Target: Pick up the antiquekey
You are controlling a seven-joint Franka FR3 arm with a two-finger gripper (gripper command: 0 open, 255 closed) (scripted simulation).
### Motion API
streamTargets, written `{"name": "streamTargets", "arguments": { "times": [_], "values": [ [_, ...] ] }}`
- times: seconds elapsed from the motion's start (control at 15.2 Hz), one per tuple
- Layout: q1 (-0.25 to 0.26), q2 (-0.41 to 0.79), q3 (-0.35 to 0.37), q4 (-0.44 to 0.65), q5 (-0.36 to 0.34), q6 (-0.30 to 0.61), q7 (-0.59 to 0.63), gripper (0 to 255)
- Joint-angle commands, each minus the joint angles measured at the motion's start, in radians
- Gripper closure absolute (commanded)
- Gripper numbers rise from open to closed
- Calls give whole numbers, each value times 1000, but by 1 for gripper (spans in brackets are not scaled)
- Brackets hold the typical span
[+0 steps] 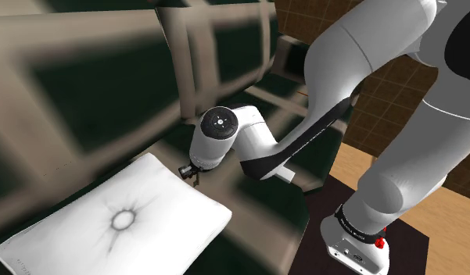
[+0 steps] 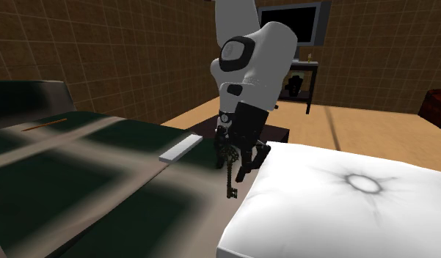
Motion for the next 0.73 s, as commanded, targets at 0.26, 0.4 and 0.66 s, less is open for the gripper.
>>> {"name": "streamTargets", "arguments": {
  "times": [0.26,0.4,0.66],
  "values": [
    [1,4,-2,1,-8,0,6,255],
    [1,4,-2,0,-7,0,5,255],
    [-13,-36,16,-4,61,3,-47,255]
  ]
}}
